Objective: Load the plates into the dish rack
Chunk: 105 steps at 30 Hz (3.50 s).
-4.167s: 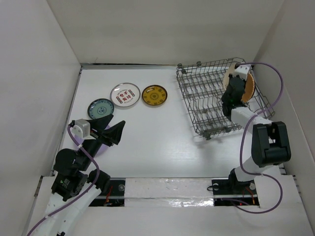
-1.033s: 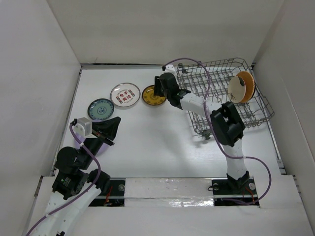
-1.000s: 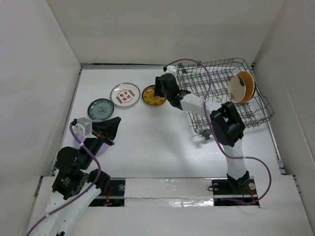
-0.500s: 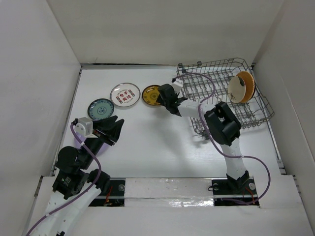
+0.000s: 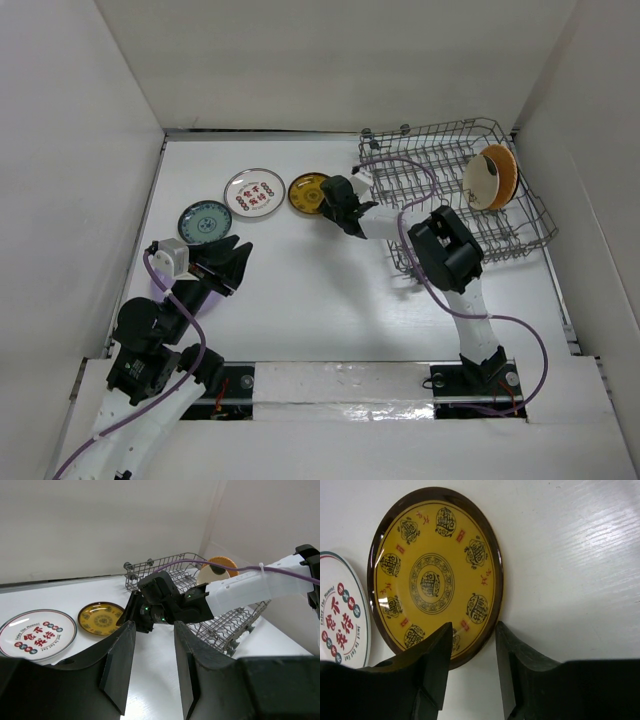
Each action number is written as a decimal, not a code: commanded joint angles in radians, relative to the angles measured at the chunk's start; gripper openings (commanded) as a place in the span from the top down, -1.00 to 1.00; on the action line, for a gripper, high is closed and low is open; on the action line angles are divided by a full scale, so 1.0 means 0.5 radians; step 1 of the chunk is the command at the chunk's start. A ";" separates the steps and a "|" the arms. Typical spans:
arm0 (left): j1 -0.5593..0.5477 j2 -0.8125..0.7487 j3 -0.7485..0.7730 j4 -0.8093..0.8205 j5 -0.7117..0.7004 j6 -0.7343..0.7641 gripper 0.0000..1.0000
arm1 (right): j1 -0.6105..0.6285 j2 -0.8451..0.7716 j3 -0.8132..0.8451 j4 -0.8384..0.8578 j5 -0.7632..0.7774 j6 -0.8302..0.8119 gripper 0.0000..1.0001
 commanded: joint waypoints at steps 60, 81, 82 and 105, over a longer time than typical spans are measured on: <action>-0.013 -0.131 0.021 0.134 0.198 -0.020 0.30 | -0.473 -1.646 -0.963 1.198 0.816 -2.333 1.00; -0.013 -0.254 0.025 0.128 0.146 -0.008 0.29 | -0.952 -1.029 -0.918 1.534 0.930 -3.205 1.00; -0.013 -0.241 0.025 0.125 0.146 -0.008 0.29 | -0.952 -1.020 -0.939 1.564 0.930 -3.221 1.00; -0.013 -0.220 0.018 0.119 0.149 -0.008 0.28 | -0.995 -0.965 -1.264 1.390 0.801 -2.874 1.00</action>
